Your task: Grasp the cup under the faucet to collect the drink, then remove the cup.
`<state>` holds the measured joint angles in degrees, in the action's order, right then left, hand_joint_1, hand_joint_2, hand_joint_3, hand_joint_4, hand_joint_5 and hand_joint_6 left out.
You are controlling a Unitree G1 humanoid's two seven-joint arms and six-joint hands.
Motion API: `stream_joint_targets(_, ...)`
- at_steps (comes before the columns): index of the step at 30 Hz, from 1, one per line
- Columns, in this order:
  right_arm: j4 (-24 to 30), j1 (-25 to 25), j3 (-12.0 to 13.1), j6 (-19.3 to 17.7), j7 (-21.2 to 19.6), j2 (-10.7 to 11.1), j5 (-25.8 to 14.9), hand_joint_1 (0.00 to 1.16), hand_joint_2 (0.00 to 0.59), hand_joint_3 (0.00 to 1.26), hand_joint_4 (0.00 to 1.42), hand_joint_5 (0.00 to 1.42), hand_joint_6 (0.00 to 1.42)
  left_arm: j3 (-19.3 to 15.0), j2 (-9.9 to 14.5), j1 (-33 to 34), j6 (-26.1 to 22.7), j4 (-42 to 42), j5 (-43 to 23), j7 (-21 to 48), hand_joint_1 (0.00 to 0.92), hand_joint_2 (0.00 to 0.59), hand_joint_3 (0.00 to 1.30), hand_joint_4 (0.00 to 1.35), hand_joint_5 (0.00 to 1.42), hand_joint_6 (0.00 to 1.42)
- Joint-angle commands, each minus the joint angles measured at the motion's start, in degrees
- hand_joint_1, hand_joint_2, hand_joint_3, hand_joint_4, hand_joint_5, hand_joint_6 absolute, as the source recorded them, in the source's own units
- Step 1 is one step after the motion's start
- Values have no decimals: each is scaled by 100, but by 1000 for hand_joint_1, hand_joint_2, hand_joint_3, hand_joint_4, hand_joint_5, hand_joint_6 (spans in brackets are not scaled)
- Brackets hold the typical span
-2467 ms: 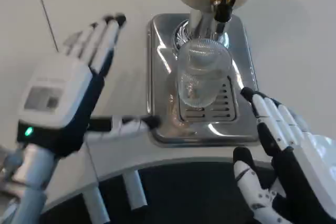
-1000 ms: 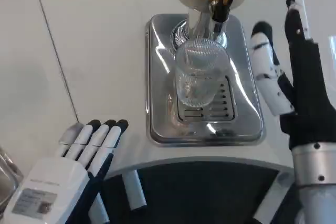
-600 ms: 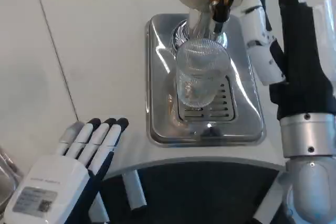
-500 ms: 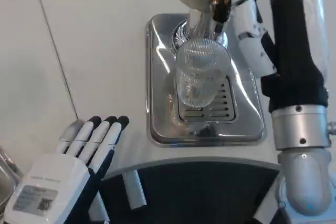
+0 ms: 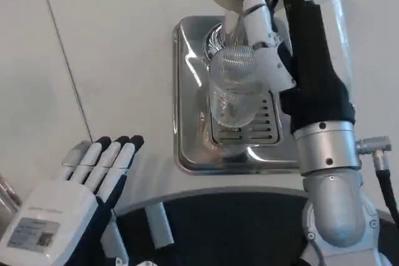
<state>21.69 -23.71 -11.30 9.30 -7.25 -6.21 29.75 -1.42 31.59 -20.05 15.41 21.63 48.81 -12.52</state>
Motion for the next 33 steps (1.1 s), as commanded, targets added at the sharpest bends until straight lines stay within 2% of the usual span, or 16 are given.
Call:
stream_joint_targets(1,-71,-26,-81,75,-60,-64,6,111,586,0,0,0,0,-72,43,-53,114,-88,-73,60,126,65,0,0,0,10)
stream_joint_targets(9,200,-69,-305,459,100,-118,103,95,586,0,0,0,0,-146,66,-25,194,-172,-141,38,126,65,0,0,0,10)
stream_joint_targets(14,360,-154,-370,716,324,9,116,86,585,0,0,0,0,-138,29,5,242,-228,-147,16,126,65,0,0,0,10)
stream_joint_targets(18,410,-257,-378,923,561,103,182,6,564,0,0,0,0,-138,-3,30,266,-265,-158,8,126,65,0,0,0,10)
stream_joint_targets(21,406,-353,-392,1152,784,202,284,0,547,9,0,0,0,-139,-27,39,270,-269,-172,9,126,65,0,0,0,10)
stream_joint_targets(27,535,-474,-620,1566,1283,613,956,0,538,70,0,0,0,-142,-73,51,292,-269,-195,-19,124,65,0,0,0,10)
stream_joint_targets(29,671,-456,-806,1666,1563,852,1404,0,539,78,0,0,0,-129,-82,67,300,-271,-188,-17,120,65,0,0,0,10)
stream_joint_targets(33,903,-446,-1099,1802,2098,1135,2136,0,539,84,0,0,0,-83,-109,109,314,-284,-139,3,114,64,0,0,0,10)
